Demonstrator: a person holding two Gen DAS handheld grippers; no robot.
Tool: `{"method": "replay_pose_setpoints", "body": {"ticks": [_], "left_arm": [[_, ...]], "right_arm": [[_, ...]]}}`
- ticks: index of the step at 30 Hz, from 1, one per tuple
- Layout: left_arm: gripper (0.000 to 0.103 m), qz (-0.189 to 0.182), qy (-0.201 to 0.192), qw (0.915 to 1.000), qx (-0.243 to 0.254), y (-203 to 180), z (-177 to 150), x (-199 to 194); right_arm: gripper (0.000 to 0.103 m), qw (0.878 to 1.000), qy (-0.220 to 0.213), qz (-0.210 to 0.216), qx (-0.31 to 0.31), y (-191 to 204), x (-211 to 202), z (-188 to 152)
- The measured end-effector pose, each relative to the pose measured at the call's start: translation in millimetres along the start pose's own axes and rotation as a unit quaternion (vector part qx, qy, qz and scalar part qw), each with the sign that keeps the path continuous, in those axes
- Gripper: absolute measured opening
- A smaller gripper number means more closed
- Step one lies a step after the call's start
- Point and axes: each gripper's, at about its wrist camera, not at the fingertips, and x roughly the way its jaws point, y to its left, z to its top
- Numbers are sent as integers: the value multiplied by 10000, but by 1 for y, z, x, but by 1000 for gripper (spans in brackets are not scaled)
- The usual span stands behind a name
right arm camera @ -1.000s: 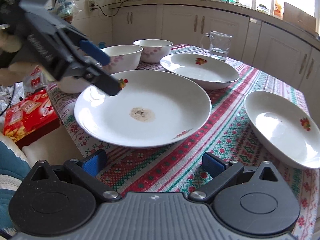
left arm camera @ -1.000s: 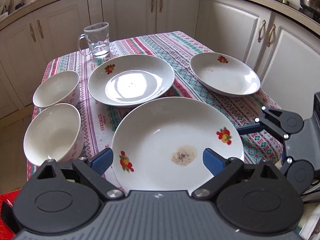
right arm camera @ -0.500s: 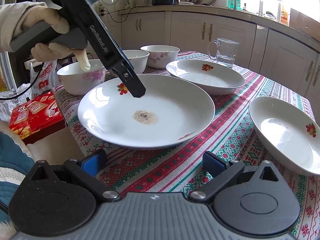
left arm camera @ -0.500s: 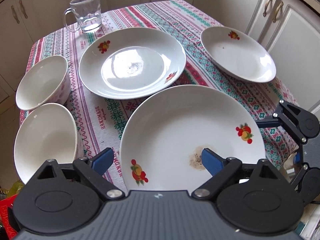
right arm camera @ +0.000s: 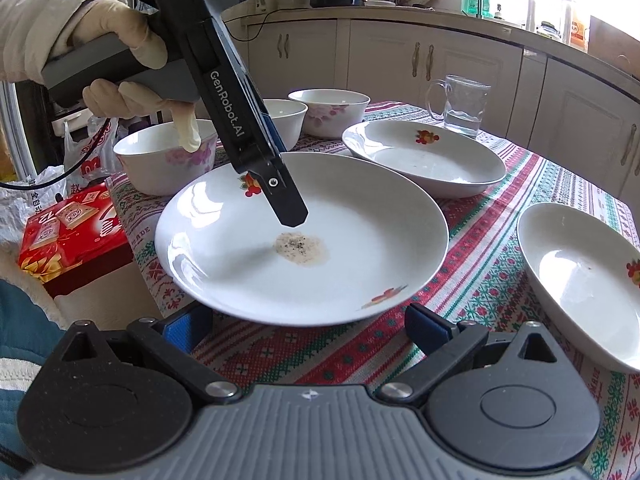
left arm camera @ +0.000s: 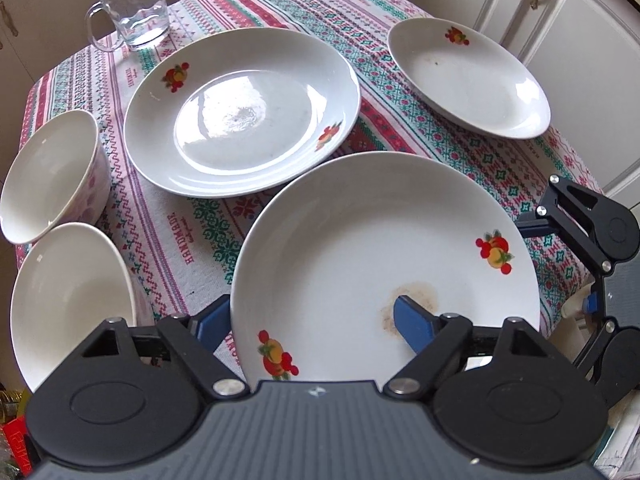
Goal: Organize plates and bowls
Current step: 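Carry the stained plate over the deep flowered plate and lower it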
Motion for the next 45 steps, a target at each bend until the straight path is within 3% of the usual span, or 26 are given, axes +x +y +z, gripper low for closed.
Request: {"method": "replay_pose_setpoints", "body": {"ticks": [20,45], "left_arm": [[85,-50,225,9995,211,0,7,13],[85,-235,-76,9994,243,-11,15,-6]], "right_arm": [[103,9999,50,115,-65,2,4,5],[103,9999,148,54,-66,-10,-11,10]]}}
